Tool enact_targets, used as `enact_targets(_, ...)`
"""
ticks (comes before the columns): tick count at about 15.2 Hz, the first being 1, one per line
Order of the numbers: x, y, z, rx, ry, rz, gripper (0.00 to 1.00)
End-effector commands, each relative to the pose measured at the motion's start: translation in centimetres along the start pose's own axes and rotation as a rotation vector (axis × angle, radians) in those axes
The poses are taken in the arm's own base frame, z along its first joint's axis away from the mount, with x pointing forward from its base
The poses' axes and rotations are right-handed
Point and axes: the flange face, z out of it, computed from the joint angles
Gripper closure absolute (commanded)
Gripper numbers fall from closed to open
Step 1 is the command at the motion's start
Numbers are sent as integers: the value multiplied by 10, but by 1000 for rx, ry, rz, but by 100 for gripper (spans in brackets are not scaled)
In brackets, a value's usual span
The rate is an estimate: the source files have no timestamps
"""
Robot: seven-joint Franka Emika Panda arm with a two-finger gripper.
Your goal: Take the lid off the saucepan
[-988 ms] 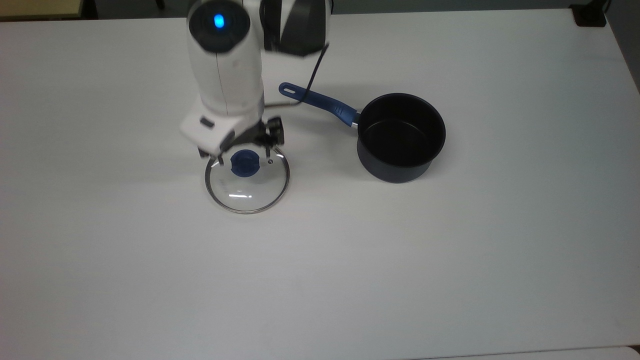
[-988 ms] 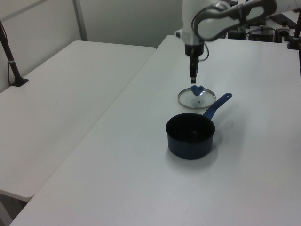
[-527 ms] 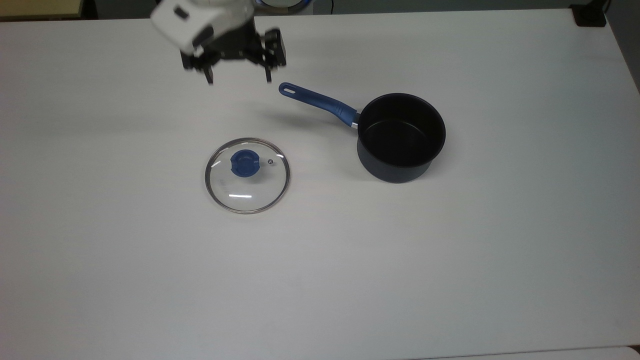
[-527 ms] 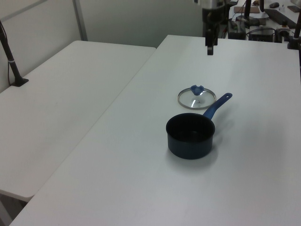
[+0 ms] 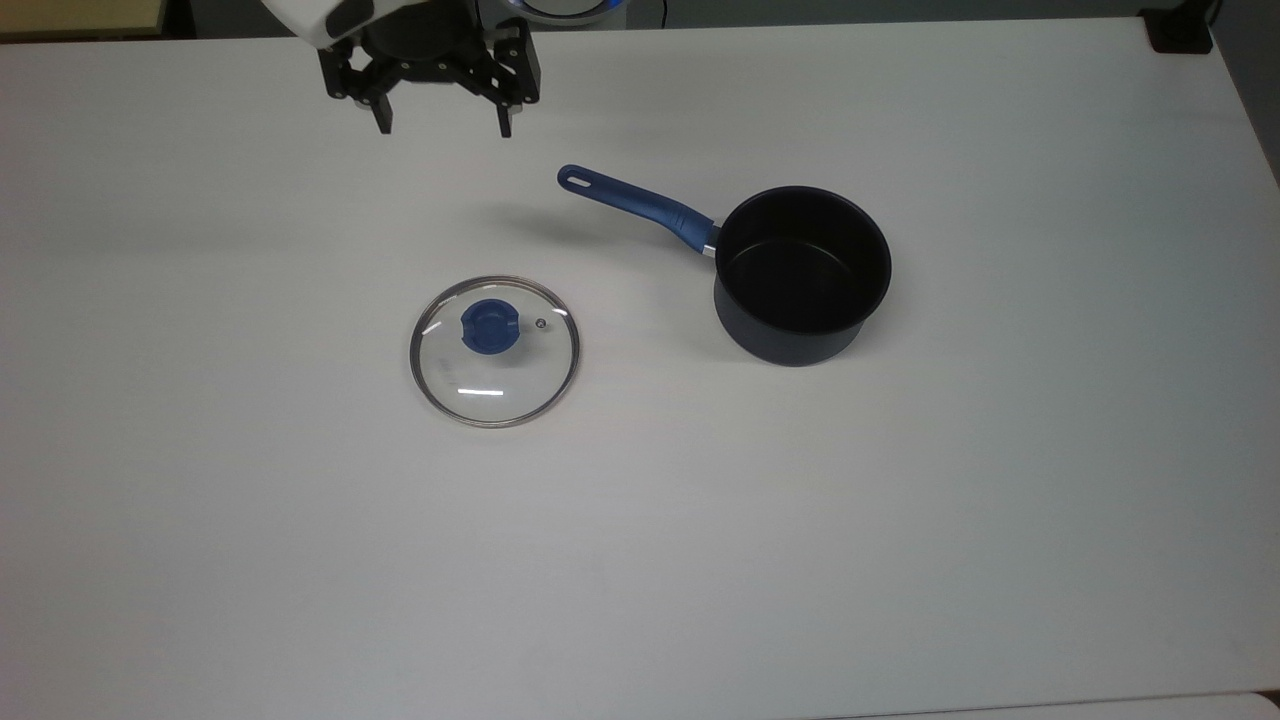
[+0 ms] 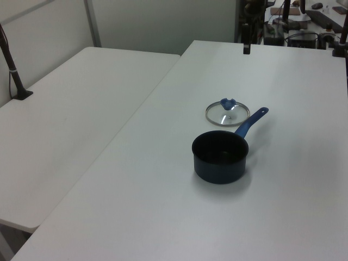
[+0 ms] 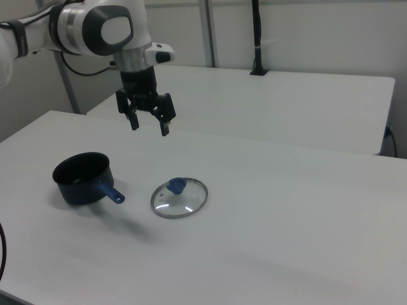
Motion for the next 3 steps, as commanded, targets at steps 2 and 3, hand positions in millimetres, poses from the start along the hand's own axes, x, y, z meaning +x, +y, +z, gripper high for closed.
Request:
enact_targets(2,-14,2,-8,-5,-19,16,0)
enact_targets(3,-15,3,-10,-4,-19,19,0)
